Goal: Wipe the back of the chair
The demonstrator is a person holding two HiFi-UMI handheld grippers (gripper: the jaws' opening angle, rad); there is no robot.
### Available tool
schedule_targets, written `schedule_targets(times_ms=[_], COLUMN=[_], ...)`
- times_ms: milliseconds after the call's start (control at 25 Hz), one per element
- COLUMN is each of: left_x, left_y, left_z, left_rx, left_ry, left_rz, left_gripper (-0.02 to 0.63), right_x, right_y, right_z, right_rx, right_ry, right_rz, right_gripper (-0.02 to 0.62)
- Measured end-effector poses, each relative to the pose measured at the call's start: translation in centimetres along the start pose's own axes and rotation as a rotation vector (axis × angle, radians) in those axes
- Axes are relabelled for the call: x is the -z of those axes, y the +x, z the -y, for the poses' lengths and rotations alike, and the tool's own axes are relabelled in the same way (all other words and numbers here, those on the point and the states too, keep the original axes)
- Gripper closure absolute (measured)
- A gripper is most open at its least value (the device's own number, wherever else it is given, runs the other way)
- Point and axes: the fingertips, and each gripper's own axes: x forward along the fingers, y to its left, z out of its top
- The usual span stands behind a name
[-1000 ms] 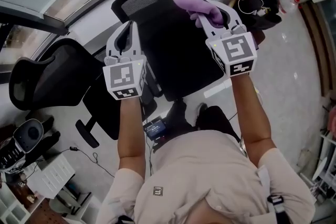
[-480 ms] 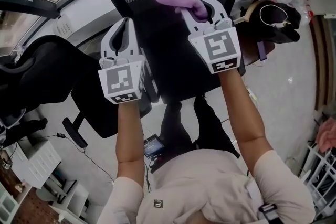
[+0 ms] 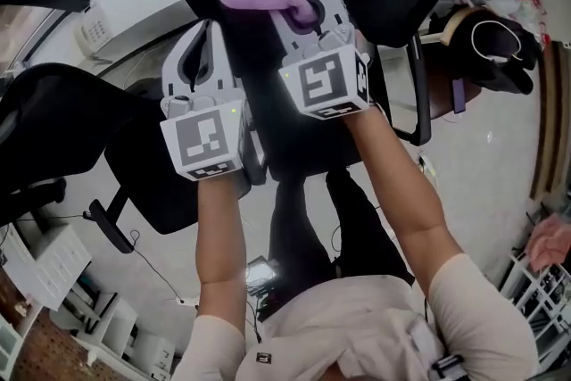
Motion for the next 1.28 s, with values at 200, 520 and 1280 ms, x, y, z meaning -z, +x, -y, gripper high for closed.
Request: schedule_targets(times_ms=[200,520,1280], left_x=[1.4,2.9,0.7], left_y=[0.9,2.8,9.5], left_z=[-0.5,0.0,12.9], left_rx=[-0.022,-0.033,0.102], left_ry=[0.000,-0.006,0.036], left_rz=[-0.003,-0.032,-0.046], left_gripper=[0.600,0.600,0.600], right_x=[0.8,1.6,16.5], right_y=[2.1,3.4,-9.4], right_z=[-2.0,-1.6,20.8], right_rx=[-0.026,-0.045,0.362], right_ry=[-0.057,-0.084,0.070], right_rz=[-0.011,0.023,-0.184], right_gripper=[0.523,0.523,0.523])
